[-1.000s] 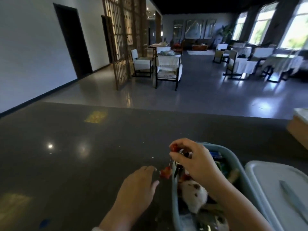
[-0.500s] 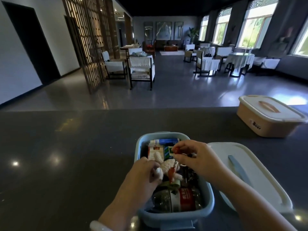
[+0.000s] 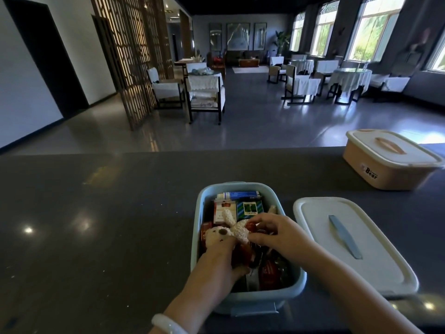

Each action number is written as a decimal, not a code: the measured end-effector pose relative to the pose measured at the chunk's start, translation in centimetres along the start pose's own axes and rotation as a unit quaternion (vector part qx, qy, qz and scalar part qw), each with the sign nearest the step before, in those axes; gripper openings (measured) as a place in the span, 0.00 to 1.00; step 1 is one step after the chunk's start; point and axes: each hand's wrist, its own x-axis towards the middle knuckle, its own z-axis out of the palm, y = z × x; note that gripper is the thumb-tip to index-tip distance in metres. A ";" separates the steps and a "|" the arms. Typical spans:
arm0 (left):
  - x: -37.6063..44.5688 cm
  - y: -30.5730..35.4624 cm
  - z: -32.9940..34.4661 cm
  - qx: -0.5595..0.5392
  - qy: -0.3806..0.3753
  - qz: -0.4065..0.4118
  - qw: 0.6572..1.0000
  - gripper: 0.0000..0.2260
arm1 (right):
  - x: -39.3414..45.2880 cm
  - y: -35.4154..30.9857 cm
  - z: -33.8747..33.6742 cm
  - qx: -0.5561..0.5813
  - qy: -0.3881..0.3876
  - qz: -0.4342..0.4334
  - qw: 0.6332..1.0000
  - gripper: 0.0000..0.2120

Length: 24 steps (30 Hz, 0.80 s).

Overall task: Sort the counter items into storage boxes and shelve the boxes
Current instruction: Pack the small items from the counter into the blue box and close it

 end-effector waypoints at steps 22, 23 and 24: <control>0.1 0.5 0.8 -0.041 0.066 0.052 0.996 0.19 | 1.1 2.7 -2.3 -0.202 -0.088 -0.023 0.975 0.15; 0.1 0.4 0.8 -0.039 0.070 0.053 0.995 0.20 | 1.1 2.7 -2.3 -0.213 -0.083 -0.030 0.973 0.14; 0.1 0.3 0.9 -0.037 0.074 0.053 0.995 0.20 | 1.2 2.8 -2.4 -0.227 -0.074 -0.045 0.970 0.13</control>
